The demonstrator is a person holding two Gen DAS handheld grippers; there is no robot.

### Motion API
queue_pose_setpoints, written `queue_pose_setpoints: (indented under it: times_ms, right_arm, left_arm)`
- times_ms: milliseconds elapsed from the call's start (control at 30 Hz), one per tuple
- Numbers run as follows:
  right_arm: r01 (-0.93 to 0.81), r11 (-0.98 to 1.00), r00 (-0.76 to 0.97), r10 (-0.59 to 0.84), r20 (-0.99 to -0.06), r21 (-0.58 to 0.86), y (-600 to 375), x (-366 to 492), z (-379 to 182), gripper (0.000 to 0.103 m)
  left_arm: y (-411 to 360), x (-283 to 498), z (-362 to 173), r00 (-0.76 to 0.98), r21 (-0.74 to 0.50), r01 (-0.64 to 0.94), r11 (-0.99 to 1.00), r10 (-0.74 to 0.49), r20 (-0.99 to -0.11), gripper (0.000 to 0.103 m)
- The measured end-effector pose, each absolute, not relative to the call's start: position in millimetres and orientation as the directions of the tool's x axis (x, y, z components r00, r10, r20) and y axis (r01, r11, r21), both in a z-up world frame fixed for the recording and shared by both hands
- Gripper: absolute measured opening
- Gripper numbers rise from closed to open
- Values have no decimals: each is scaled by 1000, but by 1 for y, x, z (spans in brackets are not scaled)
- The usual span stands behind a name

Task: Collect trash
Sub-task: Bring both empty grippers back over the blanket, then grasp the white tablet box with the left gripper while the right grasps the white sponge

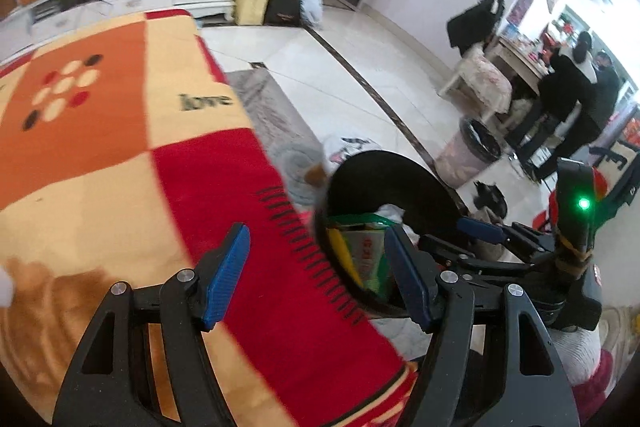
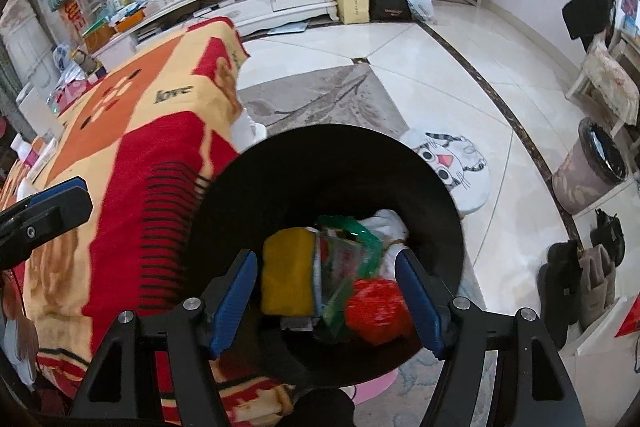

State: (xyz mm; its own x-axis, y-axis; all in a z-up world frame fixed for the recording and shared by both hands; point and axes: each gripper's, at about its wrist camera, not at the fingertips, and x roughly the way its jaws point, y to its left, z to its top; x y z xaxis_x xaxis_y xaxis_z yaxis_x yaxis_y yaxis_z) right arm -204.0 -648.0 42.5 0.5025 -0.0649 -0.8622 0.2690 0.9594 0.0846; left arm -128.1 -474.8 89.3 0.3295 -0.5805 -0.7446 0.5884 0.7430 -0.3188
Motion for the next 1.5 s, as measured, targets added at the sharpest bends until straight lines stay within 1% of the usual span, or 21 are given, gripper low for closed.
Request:
queue_pose_setpoints:
  times_ms: [333, 567, 900, 1033, 1133, 1267, 1400, 1500]
  right_arm:
    - [202, 975, 542, -35, -840, 90, -595, -192, 65, 69]
    - [147, 983, 548, 13, -836, 111, -557, -179, 73, 69]
    - [-31, 989, 527, 141, -838, 146, -477, -144, 68, 70]
    - [-101, 983, 512, 184, -839, 154, -442, -127, 65, 70]
    - [-144, 974, 502, 222, -836, 172, -420, -116, 66, 70]
    - [-229, 949, 477, 302, -825, 215, -379, -98, 68, 70]
    - [-311, 924, 449, 348, -823, 221, -331, -70, 65, 70]
    - [-333, 916, 422, 355, -834, 222, -310, -48, 56, 70]
  left_arm:
    - [-406, -139, 101, 449, -251, 517, 818, -509, -734, 69]
    - [-350, -140, 105, 468, -263, 459, 849, -482, -740, 69]
    - [-240, -126, 98, 538, -247, 303, 920, -380, -752, 69]
    - [-195, -109, 92, 555, -240, 207, 949, -316, -770, 69]
    - [-174, -101, 89, 560, -246, 163, 956, -295, -774, 69]
    - [-147, -90, 86, 577, -223, 113, 968, -247, -778, 69]
    - [-113, -65, 81, 595, -210, 42, 977, -193, -780, 69]
    - [-92, -37, 81, 611, -213, 0, 977, -169, -773, 69]
